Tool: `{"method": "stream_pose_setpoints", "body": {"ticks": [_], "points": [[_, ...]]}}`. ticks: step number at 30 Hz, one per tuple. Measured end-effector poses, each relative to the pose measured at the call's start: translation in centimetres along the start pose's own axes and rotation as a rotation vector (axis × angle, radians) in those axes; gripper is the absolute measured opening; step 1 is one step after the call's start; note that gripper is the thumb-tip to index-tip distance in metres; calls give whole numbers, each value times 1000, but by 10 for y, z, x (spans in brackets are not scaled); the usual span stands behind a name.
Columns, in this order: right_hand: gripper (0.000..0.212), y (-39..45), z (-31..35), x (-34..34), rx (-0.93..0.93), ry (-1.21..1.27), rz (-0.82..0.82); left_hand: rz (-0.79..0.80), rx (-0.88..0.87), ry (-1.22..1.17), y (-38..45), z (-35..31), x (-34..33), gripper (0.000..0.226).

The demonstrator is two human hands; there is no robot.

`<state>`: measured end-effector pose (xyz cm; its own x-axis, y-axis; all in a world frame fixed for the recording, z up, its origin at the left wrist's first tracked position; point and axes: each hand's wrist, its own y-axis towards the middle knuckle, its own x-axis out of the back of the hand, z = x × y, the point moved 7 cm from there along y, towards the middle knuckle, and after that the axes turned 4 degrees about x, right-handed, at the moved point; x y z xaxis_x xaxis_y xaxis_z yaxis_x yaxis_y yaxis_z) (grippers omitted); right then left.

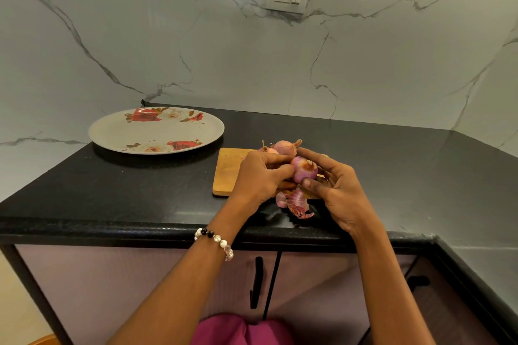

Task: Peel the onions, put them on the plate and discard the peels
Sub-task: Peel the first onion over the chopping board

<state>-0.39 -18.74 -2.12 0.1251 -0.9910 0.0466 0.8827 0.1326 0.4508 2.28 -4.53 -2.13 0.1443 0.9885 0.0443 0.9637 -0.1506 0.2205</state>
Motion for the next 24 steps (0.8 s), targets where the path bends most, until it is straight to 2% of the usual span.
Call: {"method": "stream_pose_setpoints", "body": {"ticks": [14,20,24], "points": [[59,2,-5,3,9,-16,1,-30,31,-11,-2,-1,1,30],[61,2,-6,7,20,-43,-45,-82,44,-95,-3,0,5,17],[61,2,-3,8,43,-67,-79,-42,-6,-40,-5,-5,1,15]]}}
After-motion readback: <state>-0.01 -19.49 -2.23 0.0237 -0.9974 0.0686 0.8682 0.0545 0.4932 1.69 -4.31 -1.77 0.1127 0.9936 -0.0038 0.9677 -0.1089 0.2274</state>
